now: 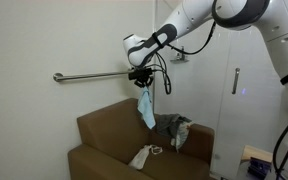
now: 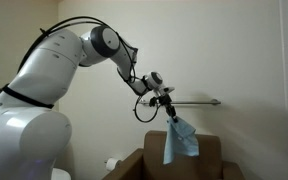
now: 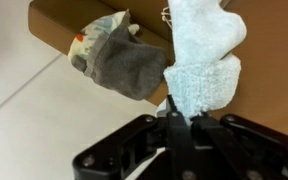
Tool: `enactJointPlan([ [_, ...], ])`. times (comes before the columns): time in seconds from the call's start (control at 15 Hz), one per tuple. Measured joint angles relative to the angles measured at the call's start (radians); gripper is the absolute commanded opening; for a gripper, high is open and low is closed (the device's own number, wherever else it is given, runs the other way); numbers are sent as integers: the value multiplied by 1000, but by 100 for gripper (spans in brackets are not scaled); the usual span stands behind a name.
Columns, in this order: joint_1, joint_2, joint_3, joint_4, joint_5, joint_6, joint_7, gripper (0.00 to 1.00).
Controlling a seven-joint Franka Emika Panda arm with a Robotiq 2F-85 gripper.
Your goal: Pick up all the clothes and place them on the sofa arm
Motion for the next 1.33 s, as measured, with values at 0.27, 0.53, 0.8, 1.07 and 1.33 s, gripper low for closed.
enactJointPlan([
  [0.27, -43, -53, -6, -2, -6, 13, 37, 1],
  [0.53, -111, -75, -14, -7, 6, 14, 106, 1],
  [0.8, -181, -102, -35, -35, 44, 14, 186, 1],
  [1.07, -247, -115, -54, -62, 110, 14, 228, 1],
  [1.33, -290, -115, -73, -81, 155, 13, 272, 1],
])
